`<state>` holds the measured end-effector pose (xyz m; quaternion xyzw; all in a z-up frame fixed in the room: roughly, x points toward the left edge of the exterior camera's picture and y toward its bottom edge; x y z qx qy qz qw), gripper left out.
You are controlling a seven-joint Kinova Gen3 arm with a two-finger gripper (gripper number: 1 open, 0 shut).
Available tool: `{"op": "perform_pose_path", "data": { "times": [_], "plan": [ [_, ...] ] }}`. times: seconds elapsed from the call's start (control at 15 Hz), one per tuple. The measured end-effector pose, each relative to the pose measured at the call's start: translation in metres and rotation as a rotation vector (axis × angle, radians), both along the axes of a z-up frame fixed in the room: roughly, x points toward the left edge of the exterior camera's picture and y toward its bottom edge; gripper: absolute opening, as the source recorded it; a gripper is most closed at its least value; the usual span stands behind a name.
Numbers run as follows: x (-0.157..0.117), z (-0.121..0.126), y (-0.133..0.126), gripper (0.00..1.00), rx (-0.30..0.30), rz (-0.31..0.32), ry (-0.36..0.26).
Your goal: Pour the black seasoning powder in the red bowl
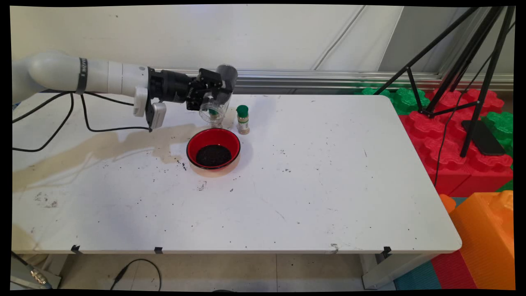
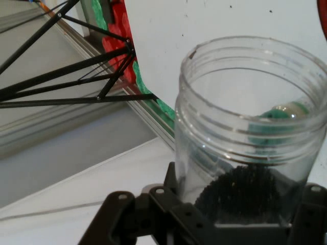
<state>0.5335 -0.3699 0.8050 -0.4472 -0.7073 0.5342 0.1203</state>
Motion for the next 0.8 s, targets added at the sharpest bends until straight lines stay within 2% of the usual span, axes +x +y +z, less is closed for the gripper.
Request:
{"op": "perform_pose_path", "data": {
  "times": [0.8],
  "plan": [
    [0.0021,-0.0008,0.0088,0.0,-0.084,-0.049,-0.089]
  ]
}}
